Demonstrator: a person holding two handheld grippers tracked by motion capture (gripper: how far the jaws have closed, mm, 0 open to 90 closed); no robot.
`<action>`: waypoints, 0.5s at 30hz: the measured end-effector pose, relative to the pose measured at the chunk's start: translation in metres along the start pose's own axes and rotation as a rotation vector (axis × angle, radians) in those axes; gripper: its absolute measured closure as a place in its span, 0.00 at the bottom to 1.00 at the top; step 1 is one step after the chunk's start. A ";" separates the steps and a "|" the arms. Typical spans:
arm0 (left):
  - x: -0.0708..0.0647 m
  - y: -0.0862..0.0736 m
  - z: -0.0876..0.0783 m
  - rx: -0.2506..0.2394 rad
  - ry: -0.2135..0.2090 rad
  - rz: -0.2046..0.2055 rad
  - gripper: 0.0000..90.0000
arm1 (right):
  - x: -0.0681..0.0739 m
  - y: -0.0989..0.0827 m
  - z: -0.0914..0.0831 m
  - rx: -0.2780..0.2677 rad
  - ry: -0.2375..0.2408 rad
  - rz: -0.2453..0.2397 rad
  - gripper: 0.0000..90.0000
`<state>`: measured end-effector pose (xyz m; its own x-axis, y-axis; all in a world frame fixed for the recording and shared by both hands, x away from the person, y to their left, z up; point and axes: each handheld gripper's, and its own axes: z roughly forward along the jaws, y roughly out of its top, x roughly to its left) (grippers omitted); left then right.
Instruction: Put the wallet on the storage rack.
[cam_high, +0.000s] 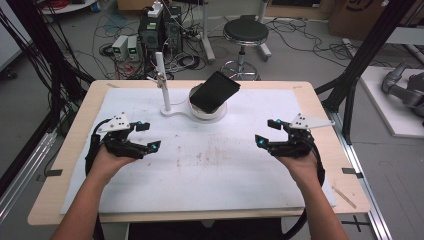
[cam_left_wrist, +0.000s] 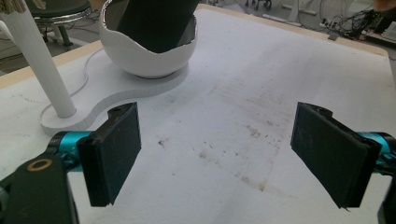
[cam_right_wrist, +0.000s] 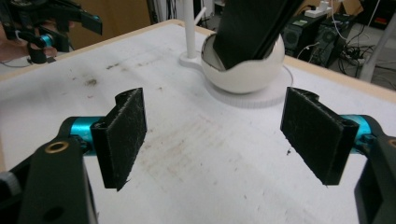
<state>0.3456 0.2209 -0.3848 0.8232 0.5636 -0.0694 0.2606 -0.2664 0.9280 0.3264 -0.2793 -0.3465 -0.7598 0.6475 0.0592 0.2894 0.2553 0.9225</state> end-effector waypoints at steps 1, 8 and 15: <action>0.000 -0.001 0.000 0.002 0.000 0.003 0.18 | 0.000 -0.007 0.001 -0.004 -0.001 0.013 0.25; -0.001 -0.004 0.007 0.030 -0.009 0.022 0.17 | -0.003 -0.031 0.015 0.064 0.014 0.031 0.24; -0.002 -0.006 0.006 0.023 -0.018 0.019 0.17 | -0.002 -0.032 0.013 0.059 -0.002 0.034 0.23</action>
<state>0.3452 0.2165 -0.3920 0.8369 0.5442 -0.0587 0.2561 -0.2946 0.9206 0.3259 -0.2793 -0.3815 -0.7478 0.6579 0.0893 0.3487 0.2747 0.8961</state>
